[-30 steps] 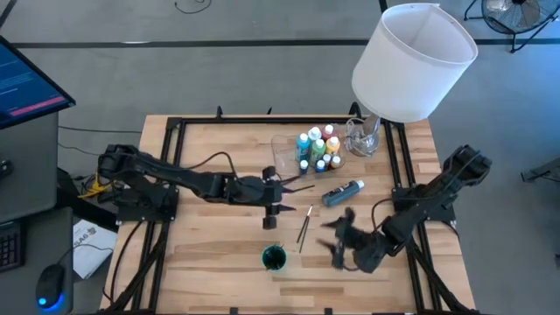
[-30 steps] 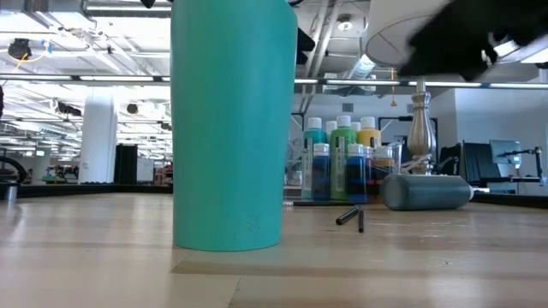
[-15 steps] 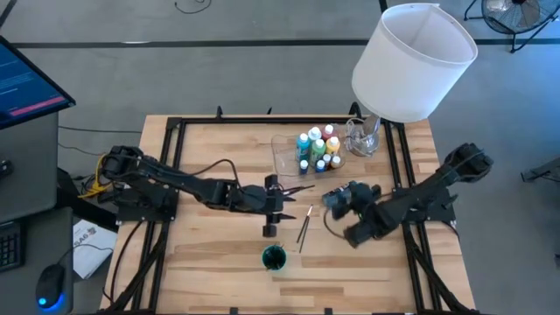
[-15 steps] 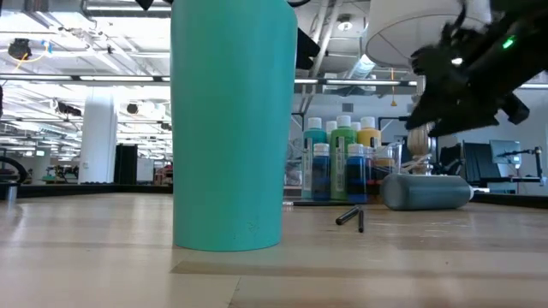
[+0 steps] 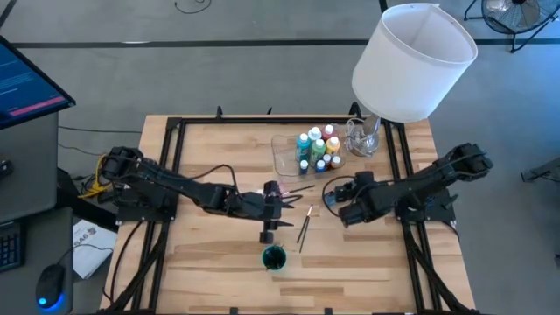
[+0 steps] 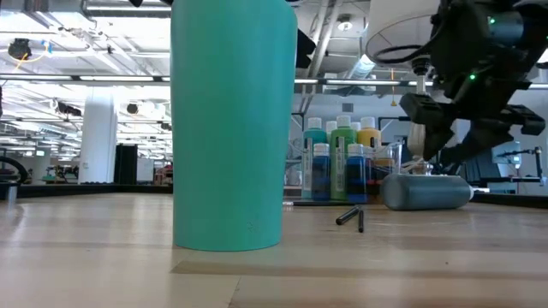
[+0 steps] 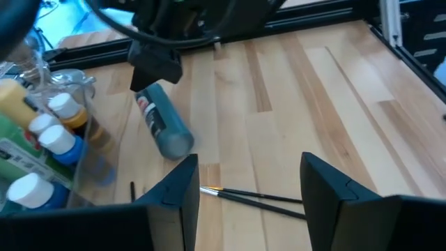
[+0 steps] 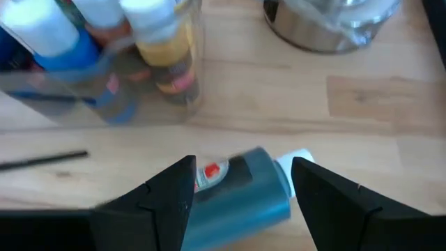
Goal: Pick & Place Paint Supplies
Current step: Put the big black paint bottle into the transparent bin
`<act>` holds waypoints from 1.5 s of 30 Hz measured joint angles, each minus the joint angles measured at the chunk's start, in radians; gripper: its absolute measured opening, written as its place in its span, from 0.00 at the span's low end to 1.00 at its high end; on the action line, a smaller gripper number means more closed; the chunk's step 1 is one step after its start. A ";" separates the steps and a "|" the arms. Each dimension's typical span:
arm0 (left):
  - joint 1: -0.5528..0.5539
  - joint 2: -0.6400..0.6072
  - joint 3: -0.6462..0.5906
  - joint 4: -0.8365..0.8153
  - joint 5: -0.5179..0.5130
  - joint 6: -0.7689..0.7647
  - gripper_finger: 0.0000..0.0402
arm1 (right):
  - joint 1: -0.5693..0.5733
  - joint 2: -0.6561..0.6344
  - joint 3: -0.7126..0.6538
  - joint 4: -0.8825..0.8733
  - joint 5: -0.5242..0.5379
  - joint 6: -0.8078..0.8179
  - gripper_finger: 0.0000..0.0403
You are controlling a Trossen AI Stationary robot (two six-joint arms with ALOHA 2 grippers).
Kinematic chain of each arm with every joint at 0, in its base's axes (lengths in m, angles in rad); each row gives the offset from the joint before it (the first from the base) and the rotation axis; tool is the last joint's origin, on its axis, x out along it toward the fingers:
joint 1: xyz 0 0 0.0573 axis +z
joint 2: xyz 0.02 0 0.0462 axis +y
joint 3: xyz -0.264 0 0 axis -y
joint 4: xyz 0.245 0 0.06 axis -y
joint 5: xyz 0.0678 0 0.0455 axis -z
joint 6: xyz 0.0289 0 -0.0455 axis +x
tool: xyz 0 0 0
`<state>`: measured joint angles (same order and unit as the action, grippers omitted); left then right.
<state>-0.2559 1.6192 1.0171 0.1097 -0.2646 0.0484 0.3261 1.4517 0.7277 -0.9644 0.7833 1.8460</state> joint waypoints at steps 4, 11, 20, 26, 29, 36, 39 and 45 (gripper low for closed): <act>-0.008 0.000 -0.020 0.001 0.000 0.000 0.36 | 0.012 0.000 0.000 0.004 -0.035 0.003 0.57; -0.011 0.000 -0.028 0.003 0.000 0.000 0.36 | 0.016 0.001 0.000 -0.007 -0.058 0.014 0.57; -0.012 0.000 -0.029 0.004 0.000 0.000 0.36 | -0.010 0.009 -0.050 0.077 -0.093 0.004 0.57; -0.012 0.000 -0.029 0.004 0.000 0.004 0.36 | -0.010 0.009 -0.055 0.150 -0.092 -0.054 0.57; -0.012 0.000 -0.029 0.004 0.000 0.005 0.36 | -0.010 0.009 -0.055 0.201 -0.103 -0.094 0.57; -0.012 0.000 -0.029 0.004 0.000 0.007 0.36 | -0.009 0.010 -0.057 0.331 -0.114 -0.198 0.57; -0.012 -0.001 -0.029 0.003 0.000 0.008 0.36 | -0.009 0.011 -0.057 0.403 -0.120 -0.246 0.57; -0.012 -0.001 -0.029 0.004 0.031 0.008 0.36 | -0.013 0.011 -0.057 0.490 -0.124 -0.309 0.57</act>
<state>-0.2680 1.6184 0.9878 0.1140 -0.2331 0.0559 0.3130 1.4631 0.6704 -0.4743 0.6589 1.5368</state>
